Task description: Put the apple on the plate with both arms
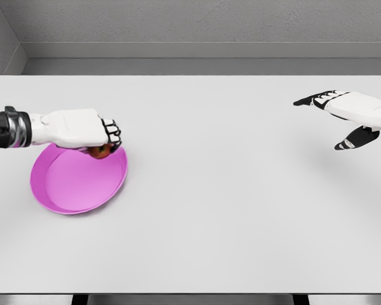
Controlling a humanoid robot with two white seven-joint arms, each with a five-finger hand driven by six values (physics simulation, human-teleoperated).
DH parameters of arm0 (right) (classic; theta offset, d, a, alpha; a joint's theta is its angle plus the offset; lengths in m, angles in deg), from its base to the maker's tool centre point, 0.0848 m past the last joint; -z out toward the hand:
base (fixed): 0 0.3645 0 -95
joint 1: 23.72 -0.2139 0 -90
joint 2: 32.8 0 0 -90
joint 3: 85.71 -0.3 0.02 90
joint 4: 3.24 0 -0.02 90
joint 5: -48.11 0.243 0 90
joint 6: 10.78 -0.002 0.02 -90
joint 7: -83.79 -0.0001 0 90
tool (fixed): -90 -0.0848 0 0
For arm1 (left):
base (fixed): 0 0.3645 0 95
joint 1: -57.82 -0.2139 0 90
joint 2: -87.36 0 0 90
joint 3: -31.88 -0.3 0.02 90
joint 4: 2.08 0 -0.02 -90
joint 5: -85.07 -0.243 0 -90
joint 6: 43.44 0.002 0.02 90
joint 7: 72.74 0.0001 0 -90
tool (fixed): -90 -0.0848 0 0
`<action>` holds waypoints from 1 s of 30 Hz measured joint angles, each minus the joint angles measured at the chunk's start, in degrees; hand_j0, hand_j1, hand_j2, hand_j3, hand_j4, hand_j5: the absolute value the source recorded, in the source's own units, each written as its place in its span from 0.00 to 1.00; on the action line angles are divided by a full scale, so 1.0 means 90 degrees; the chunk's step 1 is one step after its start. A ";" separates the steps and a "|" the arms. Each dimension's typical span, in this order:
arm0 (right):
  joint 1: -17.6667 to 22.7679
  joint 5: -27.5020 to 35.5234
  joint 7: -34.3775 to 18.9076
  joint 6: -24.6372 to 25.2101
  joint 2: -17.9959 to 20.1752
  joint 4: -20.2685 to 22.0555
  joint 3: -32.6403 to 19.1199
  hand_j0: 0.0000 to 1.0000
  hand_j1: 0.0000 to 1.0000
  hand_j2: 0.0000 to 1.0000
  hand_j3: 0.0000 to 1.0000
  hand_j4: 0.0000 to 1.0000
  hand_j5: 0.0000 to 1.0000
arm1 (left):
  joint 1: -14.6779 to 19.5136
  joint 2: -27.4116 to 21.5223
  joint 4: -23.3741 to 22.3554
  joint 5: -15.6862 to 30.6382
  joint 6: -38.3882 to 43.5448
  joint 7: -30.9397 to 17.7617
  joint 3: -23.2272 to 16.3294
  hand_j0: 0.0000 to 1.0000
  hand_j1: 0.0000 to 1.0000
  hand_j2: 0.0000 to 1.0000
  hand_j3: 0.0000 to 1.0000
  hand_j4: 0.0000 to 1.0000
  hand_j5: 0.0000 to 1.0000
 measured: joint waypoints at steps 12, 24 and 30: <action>0.0010 0.0002 0.0000 0.0000 0.0012 -0.0004 0.0000 1.00 1.00 1.00 1.00 1.00 1.00 | -0.0058 0.0012 -0.0186 -0.0211 0.0003 -0.0030 0.0016 1.00 1.00 1.00 1.00 1.00 1.00; 0.0000 0.0002 0.0000 0.0000 0.0012 -0.0012 0.0000 1.00 1.00 1.00 1.00 1.00 1.00 | -0.0068 -0.0150 -0.0206 0.0283 0.0003 -0.0016 0.0206 1.00 1.00 1.00 1.00 1.00 1.00; 0.0000 0.0001 0.0000 0.0001 0.0013 -0.0014 0.0000 1.00 1.00 1.00 1.00 1.00 1.00 | -0.0127 -0.0281 -0.0371 0.1234 0.0003 -0.0013 0.0666 1.00 1.00 1.00 1.00 1.00 1.00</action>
